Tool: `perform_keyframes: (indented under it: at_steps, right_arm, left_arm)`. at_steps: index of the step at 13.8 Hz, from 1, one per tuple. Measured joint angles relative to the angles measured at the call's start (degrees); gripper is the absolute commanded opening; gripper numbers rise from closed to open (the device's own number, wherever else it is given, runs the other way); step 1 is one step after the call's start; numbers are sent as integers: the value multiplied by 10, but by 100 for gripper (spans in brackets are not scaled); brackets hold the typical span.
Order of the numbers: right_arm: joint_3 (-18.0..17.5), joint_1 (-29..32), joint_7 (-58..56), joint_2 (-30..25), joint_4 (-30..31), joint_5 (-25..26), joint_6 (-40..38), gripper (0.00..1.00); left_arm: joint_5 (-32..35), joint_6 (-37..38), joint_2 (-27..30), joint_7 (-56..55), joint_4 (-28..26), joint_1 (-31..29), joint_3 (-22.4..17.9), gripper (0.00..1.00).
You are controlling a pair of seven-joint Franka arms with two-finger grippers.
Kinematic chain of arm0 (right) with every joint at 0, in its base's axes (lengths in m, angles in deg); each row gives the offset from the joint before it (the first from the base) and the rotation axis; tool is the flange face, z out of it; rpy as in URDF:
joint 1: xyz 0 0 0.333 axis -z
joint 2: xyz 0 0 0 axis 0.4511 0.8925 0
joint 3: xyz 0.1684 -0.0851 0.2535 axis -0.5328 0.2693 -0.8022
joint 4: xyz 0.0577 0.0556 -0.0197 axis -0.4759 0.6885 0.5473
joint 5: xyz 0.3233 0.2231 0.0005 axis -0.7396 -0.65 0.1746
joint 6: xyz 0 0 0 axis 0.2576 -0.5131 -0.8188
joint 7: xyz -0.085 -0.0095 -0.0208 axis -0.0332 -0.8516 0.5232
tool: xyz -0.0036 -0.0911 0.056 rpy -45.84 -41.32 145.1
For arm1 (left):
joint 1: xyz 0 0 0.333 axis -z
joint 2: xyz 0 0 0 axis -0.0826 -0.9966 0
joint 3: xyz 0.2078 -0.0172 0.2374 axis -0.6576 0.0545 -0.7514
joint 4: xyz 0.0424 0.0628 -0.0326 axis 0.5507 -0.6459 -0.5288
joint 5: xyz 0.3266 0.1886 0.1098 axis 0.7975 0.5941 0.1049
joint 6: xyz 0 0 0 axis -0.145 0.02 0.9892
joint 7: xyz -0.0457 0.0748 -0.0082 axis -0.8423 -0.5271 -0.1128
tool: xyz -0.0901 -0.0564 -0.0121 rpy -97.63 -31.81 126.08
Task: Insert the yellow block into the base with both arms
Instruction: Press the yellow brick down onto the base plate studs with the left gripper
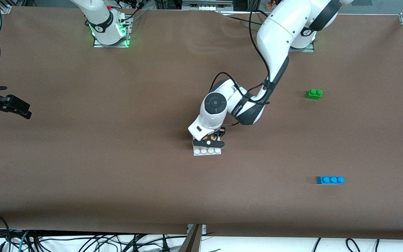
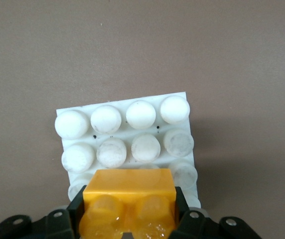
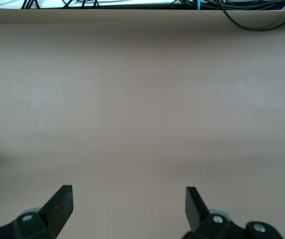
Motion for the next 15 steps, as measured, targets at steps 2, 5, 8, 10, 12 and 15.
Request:
perform_keyframes:
  at_steps: [2,5,8,10,12,15]
  right_arm:
    - [-2,-1,0,0,0,0,0,100]
    - [-4,-2,0,0,0,0,0,100]
    - [-4,-2,0,0,0,0,-1,100]
    - [-4,-2,0,0,0,0,-1,100]
    - [-5,-3,0,0,0,0,-1,100]
    - [-5,-3,0,0,0,0,-1,100]
  left_arm:
    - [2,0,-2,0,0,1,0,34]
    - [2,0,-6,0,0,5,0,34]
    - [5,0,-7,0,0,7,-1,34]
    - [5,0,-8,0,0,7,-2,34]
    - [5,0,-8,0,0,7,-2,34]
    - [5,-1,-9,0,1,7,-3,34]
